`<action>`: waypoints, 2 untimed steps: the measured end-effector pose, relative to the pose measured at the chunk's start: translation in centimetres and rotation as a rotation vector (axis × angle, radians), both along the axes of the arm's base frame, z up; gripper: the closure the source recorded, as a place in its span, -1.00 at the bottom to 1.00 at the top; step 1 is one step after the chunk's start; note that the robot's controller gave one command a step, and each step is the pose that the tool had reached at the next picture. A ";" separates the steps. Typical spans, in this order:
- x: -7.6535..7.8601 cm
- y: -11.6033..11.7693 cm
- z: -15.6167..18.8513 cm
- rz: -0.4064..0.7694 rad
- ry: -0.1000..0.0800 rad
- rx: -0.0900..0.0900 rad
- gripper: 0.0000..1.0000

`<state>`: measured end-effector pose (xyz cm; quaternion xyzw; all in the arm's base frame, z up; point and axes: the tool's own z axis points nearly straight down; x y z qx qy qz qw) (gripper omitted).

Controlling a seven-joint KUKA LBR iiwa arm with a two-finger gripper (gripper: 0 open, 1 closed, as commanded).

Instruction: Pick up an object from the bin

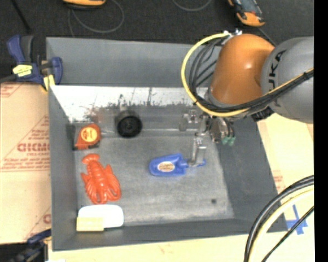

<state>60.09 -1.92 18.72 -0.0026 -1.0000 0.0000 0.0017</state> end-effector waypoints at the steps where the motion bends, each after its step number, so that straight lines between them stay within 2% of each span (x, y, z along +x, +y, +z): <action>1: 0.1 0.0 0.5 0.000 -0.008 0.000 -1.00; 2: 0.2 0.4 -6.6 -0.085 -0.011 0.001 -1.00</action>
Offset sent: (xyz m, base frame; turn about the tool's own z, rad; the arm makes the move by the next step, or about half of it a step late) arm 0.0002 0.0078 -0.1172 0.1454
